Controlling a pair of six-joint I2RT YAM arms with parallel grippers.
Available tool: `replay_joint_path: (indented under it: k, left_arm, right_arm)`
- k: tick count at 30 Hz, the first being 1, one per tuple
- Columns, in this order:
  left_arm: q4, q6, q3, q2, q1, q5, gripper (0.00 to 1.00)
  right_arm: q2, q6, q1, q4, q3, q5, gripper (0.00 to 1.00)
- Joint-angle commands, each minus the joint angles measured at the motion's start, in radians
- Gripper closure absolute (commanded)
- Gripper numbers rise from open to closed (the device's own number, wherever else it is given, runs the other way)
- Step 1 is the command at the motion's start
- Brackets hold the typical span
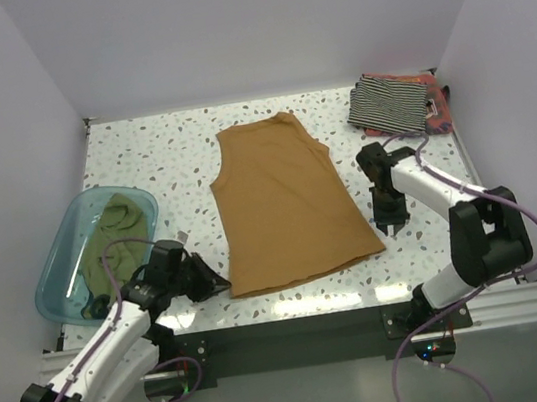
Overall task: Fold and stack the tank tops
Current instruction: Fold the tank top
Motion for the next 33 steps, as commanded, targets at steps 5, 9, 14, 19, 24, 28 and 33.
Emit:
replay_joint_path:
  k: [5,9,14,19,24,28,33]
  left_arm:
    - [-0.093,0.072,0.038,-0.065,-0.005,0.087,0.59]
    - [-0.142,0.120,0.132,-0.073,-0.003,-0.014,0.56]
    - [-0.107,0.198,0.394,0.179,0.000,-0.298,0.60]
    - [-0.048,0.272,0.703,0.521,0.015,-0.520,0.62]
    - [-0.007,0.346,0.903,0.856,0.066,-0.541,0.68]
    - [-0.008,0.428,1.081,1.028,0.074,-0.532,0.70]
    - [-0.027,0.479,1.159,1.151,0.074,-0.555,0.69]
  right_arm:
    - [-0.112,0.045,-0.007,-0.112,0.040,0.065,0.58]
    - [-0.218,0.098,0.026,-0.074,0.057,-0.020,0.60]
    - [-0.175,0.311,0.455,-0.018,0.170,0.053,0.63]
    - [-0.047,0.508,0.759,0.205,0.201,0.090,0.68]
    - [0.132,0.565,0.967,0.301,0.355,0.208,0.67]
    - [0.176,0.583,1.020,0.472,0.315,0.187,0.65]
    - [0.260,0.568,1.047,0.525,0.339,0.191,0.62]
